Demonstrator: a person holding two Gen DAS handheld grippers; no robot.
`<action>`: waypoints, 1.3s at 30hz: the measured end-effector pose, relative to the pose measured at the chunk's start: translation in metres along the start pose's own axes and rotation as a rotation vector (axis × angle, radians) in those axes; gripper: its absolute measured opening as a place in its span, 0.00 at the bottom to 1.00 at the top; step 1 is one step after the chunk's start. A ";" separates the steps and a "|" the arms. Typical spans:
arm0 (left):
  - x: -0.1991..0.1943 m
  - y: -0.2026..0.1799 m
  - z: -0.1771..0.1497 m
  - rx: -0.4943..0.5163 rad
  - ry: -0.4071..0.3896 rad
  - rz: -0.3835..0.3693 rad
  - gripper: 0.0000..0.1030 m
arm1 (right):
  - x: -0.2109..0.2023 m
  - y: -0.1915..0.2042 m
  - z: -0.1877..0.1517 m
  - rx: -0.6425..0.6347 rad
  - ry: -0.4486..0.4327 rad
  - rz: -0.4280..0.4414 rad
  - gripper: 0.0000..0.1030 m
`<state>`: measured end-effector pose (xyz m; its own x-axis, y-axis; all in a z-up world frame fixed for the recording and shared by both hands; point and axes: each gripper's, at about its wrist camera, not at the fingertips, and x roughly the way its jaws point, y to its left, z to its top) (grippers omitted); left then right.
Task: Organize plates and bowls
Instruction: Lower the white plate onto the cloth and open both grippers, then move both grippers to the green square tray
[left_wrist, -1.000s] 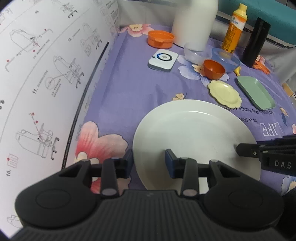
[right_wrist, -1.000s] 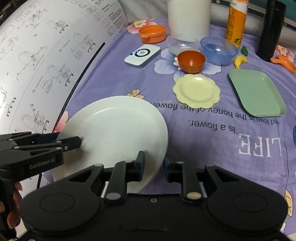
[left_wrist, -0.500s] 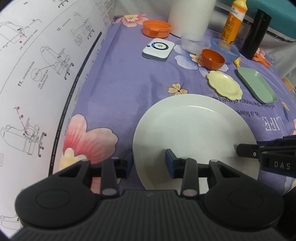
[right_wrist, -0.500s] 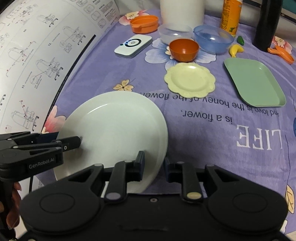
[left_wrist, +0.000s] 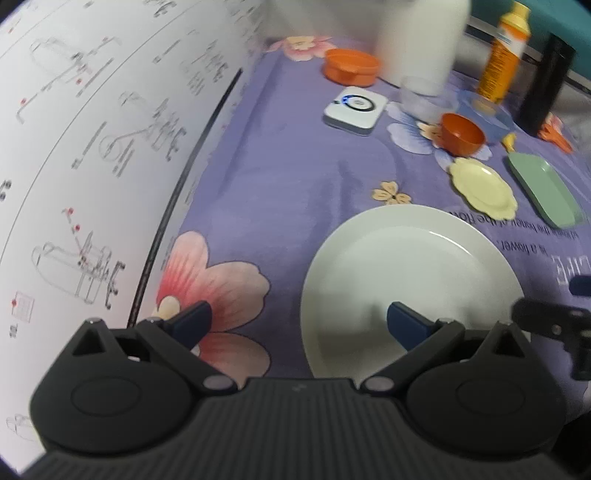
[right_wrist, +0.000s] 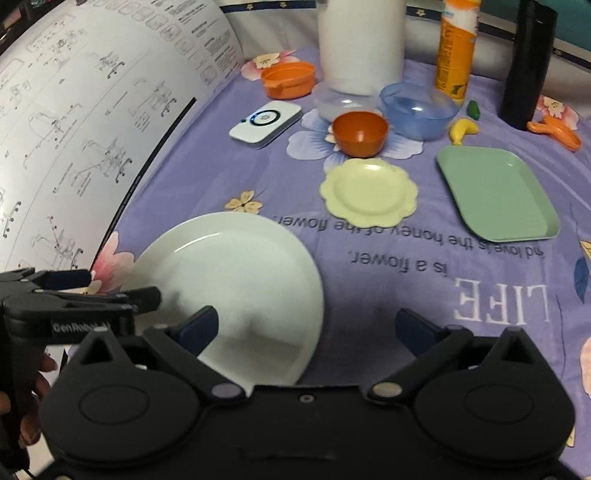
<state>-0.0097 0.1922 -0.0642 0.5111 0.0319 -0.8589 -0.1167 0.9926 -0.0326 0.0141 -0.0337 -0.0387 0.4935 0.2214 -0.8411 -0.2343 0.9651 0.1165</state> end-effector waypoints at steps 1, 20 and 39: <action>-0.001 0.001 0.001 -0.013 0.003 0.000 1.00 | -0.001 -0.004 0.000 0.012 -0.001 0.007 1.00; -0.022 -0.063 0.031 0.091 -0.066 -0.010 1.00 | -0.022 -0.065 0.002 0.094 -0.089 0.049 1.00; -0.003 -0.218 0.074 0.336 -0.122 -0.139 1.00 | -0.037 -0.227 0.023 0.331 -0.167 -0.107 1.00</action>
<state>0.0770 -0.0158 -0.0170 0.6022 -0.1126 -0.7903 0.2365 0.9707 0.0419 0.0677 -0.2575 -0.0219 0.6364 0.1104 -0.7634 0.0955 0.9708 0.2200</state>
